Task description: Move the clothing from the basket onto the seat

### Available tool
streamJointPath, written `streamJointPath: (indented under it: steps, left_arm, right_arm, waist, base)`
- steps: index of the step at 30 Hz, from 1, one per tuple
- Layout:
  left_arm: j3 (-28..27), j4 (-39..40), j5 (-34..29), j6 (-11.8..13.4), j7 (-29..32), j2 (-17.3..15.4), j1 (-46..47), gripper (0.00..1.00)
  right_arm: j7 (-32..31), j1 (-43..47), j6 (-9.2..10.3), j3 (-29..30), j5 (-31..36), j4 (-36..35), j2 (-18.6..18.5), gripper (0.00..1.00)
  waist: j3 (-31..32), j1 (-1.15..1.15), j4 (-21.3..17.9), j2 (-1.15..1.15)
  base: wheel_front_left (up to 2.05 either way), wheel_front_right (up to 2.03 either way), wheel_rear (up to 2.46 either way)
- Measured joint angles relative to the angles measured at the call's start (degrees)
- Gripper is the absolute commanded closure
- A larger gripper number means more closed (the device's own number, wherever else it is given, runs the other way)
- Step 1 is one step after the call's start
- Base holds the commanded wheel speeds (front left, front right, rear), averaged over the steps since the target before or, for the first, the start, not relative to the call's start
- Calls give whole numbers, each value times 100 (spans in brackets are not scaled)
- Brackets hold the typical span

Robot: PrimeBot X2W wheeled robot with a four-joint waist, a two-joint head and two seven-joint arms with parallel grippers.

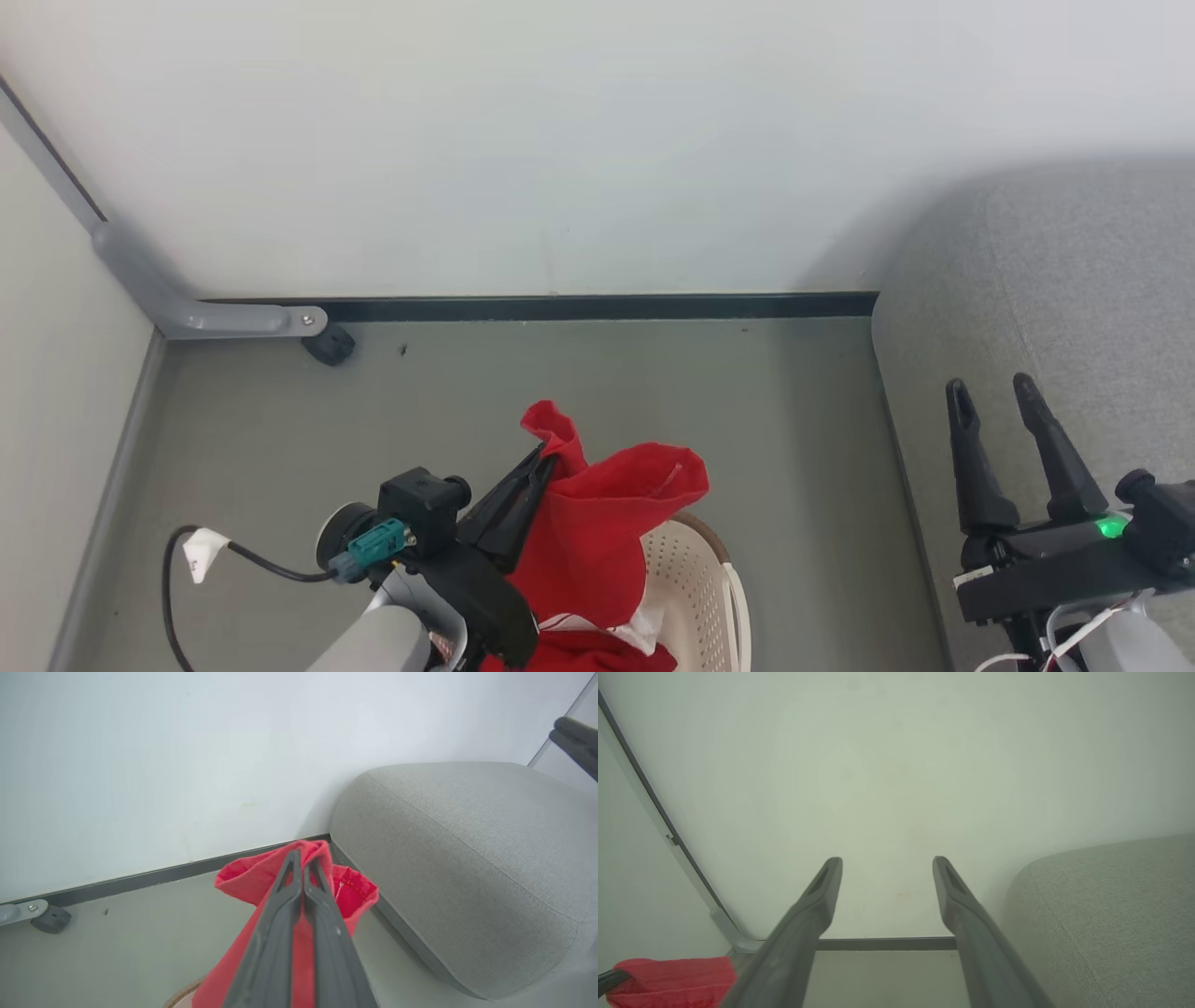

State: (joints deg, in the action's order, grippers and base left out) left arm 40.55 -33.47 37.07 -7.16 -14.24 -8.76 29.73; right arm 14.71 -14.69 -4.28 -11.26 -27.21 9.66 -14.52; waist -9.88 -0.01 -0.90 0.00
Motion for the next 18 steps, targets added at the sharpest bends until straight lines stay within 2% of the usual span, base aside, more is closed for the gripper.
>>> streamJointPath:
  steps: [11, 18]
  left_arm:
    - [-249, 900, 143, 12, 4, -286, 16, 100]
    - [-346, 1559, 143, 174, 268, -455, 108, 100]
  right_arm:
    - [-1, 195, -86, -233, -49, 1, 16, 0]
    - [-58, 388, -178, -520, -104, -29, 31, 0]
  waist:
    - [454, 0, 103, 0]
    - [686, 1, 91, 0]
  base:
    - [0, 0, 0]
    - [0, 0, 0]
